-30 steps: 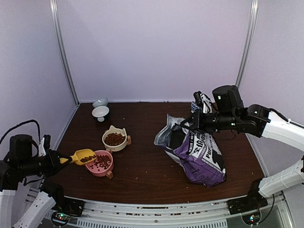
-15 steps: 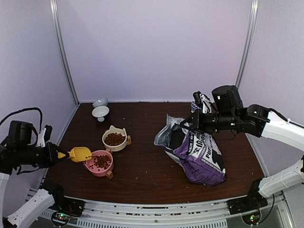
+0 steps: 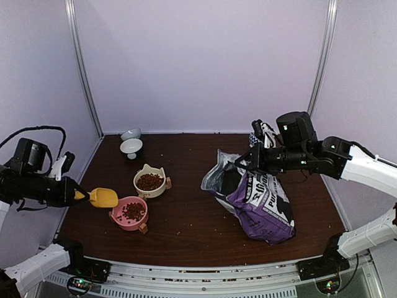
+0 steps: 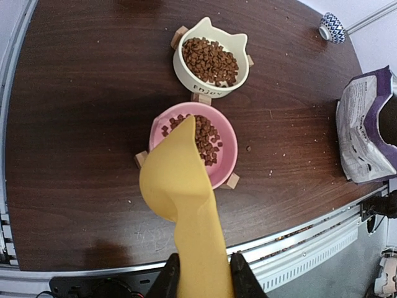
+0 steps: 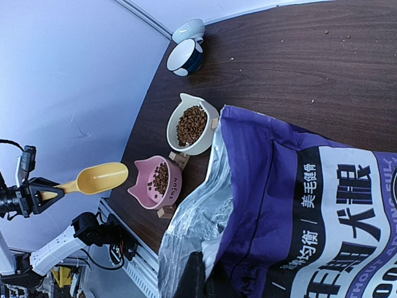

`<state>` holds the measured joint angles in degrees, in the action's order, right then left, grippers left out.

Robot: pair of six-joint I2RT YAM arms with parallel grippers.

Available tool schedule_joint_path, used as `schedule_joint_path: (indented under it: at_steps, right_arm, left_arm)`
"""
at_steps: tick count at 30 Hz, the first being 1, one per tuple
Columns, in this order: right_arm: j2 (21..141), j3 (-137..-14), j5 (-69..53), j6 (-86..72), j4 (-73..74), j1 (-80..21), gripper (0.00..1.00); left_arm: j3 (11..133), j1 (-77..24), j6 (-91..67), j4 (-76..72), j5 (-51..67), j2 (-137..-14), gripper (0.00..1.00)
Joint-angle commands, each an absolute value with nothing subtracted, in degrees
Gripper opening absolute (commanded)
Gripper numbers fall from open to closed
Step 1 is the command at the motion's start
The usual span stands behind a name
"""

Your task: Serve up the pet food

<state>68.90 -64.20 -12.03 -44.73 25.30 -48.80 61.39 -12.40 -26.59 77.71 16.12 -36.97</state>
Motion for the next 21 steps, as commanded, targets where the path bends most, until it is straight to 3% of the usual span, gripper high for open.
schedule_joint_path:
  at_steps: [1,8,15,21]
  right_arm:
    - [68.64,-64.94,-11.12,-43.69,22.32,-48.2,0.0]
    - [68.54,-65.11,-11.17,-43.51,22.17,-48.12,0.0]
    - [69.01,-66.07,-11.68,-43.08,22.09,-48.12,0.0]
    - [69.09,-67.25,-11.61,-42.45,22.67,-47.97,0.0]
  left_arm:
    - [65.77,-12.02,-22.98,76.75,14.34,-37.48,0.0]
    - [68.05,-12.02,-27.03,64.29,12.52,-38.57,0.0]
    - [58.24,-12.03,-36.9,39.22,5.25,-41.0,0.0]
    - [49.42,-12.03,-39.04,19.72,10.87,-47.4,0.0]
